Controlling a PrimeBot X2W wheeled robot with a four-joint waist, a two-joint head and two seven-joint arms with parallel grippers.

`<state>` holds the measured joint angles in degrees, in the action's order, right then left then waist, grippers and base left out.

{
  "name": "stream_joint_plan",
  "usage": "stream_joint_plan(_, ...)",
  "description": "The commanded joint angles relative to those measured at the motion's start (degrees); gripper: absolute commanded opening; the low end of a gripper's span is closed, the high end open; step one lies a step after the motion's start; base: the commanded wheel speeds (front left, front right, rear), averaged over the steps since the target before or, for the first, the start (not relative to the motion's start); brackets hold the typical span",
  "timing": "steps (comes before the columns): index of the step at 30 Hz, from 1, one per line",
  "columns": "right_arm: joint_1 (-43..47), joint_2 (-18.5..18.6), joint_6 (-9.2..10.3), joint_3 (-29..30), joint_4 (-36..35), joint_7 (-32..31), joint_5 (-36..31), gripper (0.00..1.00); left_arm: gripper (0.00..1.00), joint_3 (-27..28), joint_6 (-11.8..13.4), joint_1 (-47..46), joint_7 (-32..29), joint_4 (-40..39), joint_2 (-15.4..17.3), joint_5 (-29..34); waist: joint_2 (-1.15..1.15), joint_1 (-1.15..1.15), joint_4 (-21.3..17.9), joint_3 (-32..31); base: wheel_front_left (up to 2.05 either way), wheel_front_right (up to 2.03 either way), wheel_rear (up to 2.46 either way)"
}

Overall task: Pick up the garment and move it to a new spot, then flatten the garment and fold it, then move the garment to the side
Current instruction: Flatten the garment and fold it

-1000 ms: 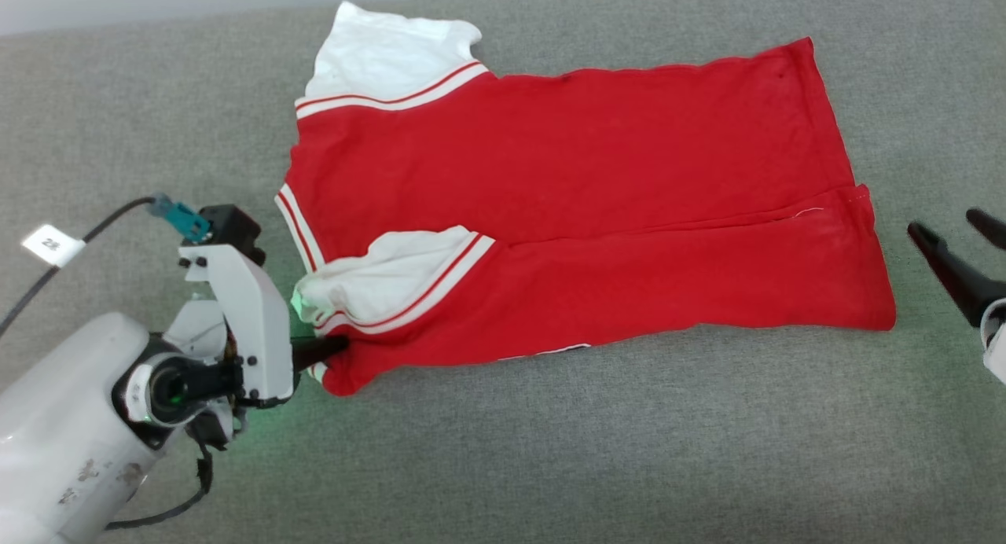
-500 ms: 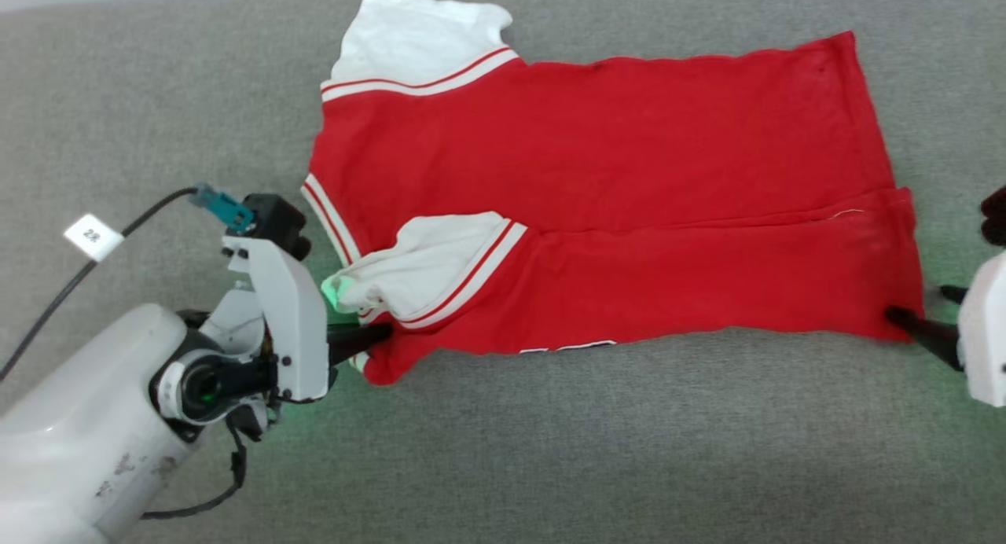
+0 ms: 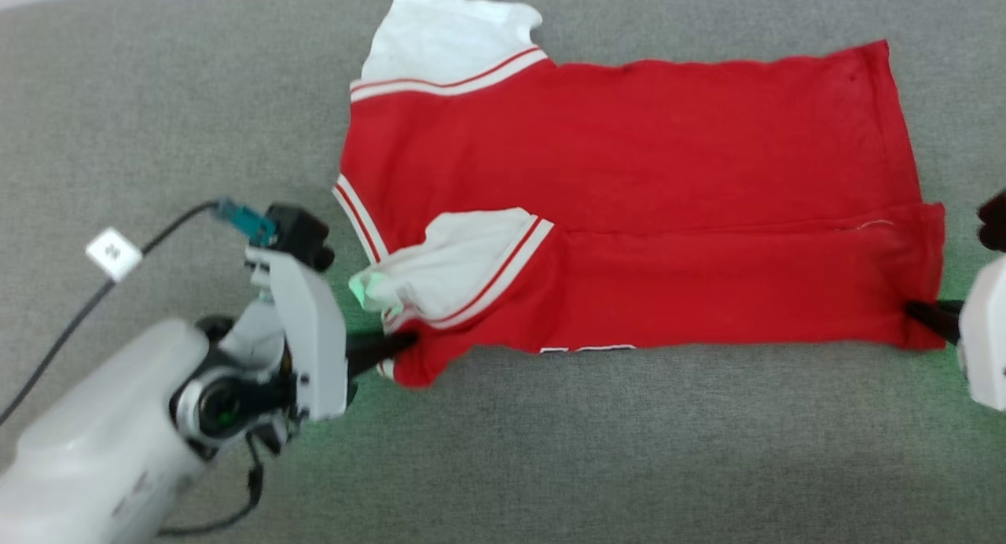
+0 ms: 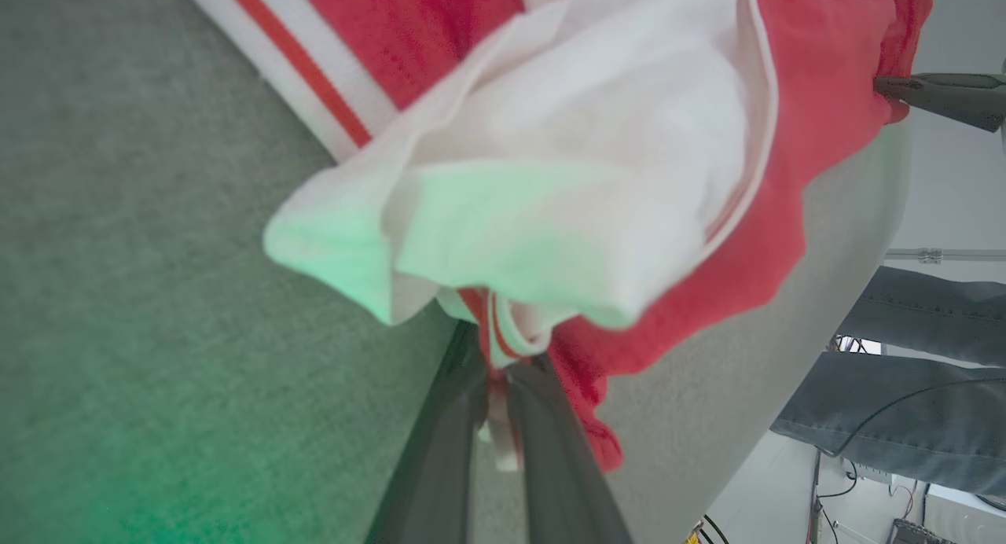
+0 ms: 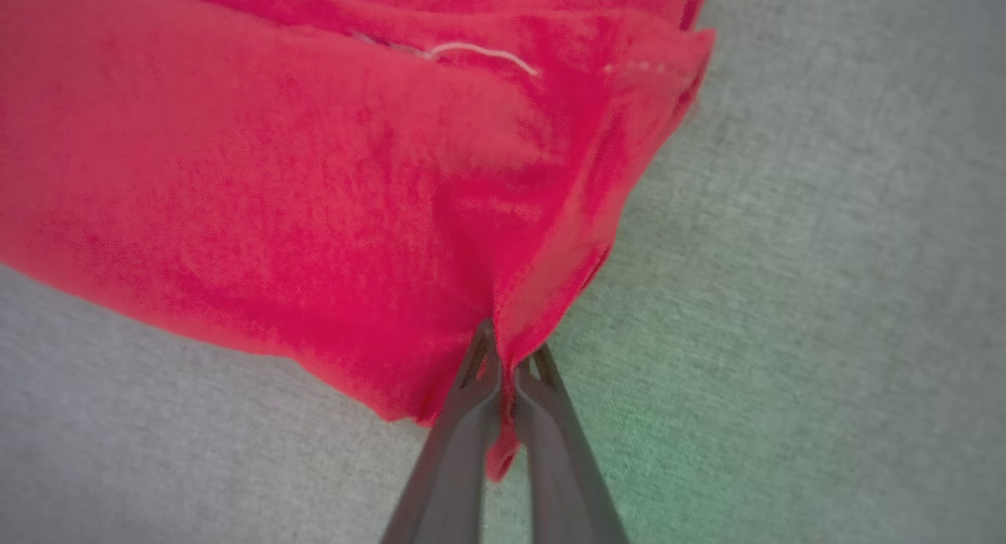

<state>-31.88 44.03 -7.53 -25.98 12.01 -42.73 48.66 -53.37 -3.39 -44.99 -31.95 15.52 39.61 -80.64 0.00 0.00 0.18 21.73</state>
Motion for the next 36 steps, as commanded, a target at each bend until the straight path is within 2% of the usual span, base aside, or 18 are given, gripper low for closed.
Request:
stream_joint_plan(1, 2.01, 1.03, 0.08, 0.27, 0.03, 0.36, 0.32, 0.0, 0.0, -1.03, 0.07, 3.08, -0.16, -0.29, 0.82, 0.02, 0.0, 0.0, -0.08, -0.79, 0.0, 0.0, 0.0)
stream_joint_plan(6, 6.43, 4.34, 0.07, 2.04, -4.08, 1.97, 2.63, 0.0, 0.0, -0.19, 1.33, 6.62, 1.61, -7.18, 5.8, -0.09, 0.0, 0.0, -0.03, -2.29, 0.0, 0.0, 0.0)
stream_joint_plan(12, 13.78, 8.0, 0.07, 4.83, -9.39, 1.62, 3.76, 0.0, 0.0, 0.1, 4.22, 11.8, 2.78, -17.59, 11.95, -1.08, 0.0, 0.0, -0.19, -3.21, 0.0, 0.0, 0.0)
stream_joint_plan(15, 17.1, 8.7, 0.07, 6.81, -11.64, 1.8, 4.06, 0.0, 0.0, 0.21, 5.71, 13.77, 3.63, -21.72, 13.87, -1.25, 0.0, 0.0, -0.2, -3.37, 0.0, 0.0, 0.0)
stream_joint_plan(16, 17.93, 8.62, 0.07, 7.66, -12.29, 2.19, 3.91, 0.07, 0.0, 0.36, 6.01, 14.23, 4.16, -22.66, 14.13, -1.24, 0.0, 0.0, -0.19, -3.44, 0.0, 0.0, 0.0)
stream_joint_plan(17, 18.63, 8.43, 0.07, 8.67, -13.1, 3.09, 3.28, 0.62, 0.0, 0.5, 6.19, 14.67, 4.73, -23.42, 14.2, -1.19, 0.0, 0.0, -0.14, -3.55, 0.0, 0.0, 0.0)
stream_joint_plan(18, 19.3, 8.06, 0.07, 9.28, -13.94, 3.93, 2.96, 1.0, 0.02, 0.69, 6.5, 14.96, 5.51, -23.73, 14.18, -1.07, 0.0, 0.0, -0.09, -3.63, 0.0, 0.0, 0.0)
stream_joint_plan(19, 20.09, 7.41, 0.07, 10.29, -14.16, 4.51, 3.05, 1.0, 0.28, 0.94, 6.72, 15.24, 6.23, -23.85, 14.24, -0.76, 0.0, 0.0, -0.1, -3.71, 0.0, 0.0, 0.0)
stream_joint_plan(21, 21.05, 6.92, 0.07, 11.9, -15.34, 5.17, 2.49, 1.0, 0.64, 1.12, 7.06, 15.6, 7.49, -24.15, 14.36, -0.05, 0.0, 0.0, -0.13, -3.97, 0.0, 0.0, 0.0)
stream_joint_plan(22, 21.21, 6.86, 0.07, 12.77, -15.94, 5.41, 1.99, 1.0, 0.94, 1.47, 7.18, 15.84, 8.33, -24.3, 14.38, 0.23, 0.0, 0.0, -0.14, -4.09, 0.0, 0.0, 0.0)
stream_joint_plan(23, 21.53, 6.68, 0.07, 13.53, -16.66, 5.66, 1.62, 1.0, 1.0, 1.77, 7.37, 16.13, 9.07, -24.37, 14.41, 0.0, 0.0, 0.0, -0.13, -4.25, 0.0, 0.0, 0.0)
stream_joint_plan(26, 21.54, 4.87, 0.07, 16.66, -18.33, 7.39, 0.43, 1.0, 1.0, 3.14, 7.64, 16.7, 11.85, -25.07, 14.88, 0.26, 0.0, 0.0, -0.05, -4.66, 0.0, 0.0, 0.0)
stream_joint_plan(29, 19.77, 1.41, 0.07, 19.95, -19.42, 12.62, -3.17, 1.0, 1.0, 4.98, 8.5, 17.18, 15.84, -25.04, 14.78, 0.8, 0.0, 0.0, 0.23, -4.98, 0.0, 0.0, 0.0)
stream_joint_plan(34, 17.36, -7.49, 0.06, 24.11, -18.38, 25.08, -10.12, 1.0, 1.0, 8.41, 10.6, 16.35, 25.81, -21.84, 11.57, 4.09, 0.0, 0.0, 0.29, -5.12, 0.0, 0.0, 0.0)
stream_joint_plan(36, 16.41, -10.54, 0.07, 25.12, -17.45, 29.99, -13.4, 1.0, 1.0, 9.65, 10.61, 15.2, 29.55, -19.98, 9.83, 5.7, 0.0, 0.0, 0.06, -4.94, 0.0, 0.0, 0.0)
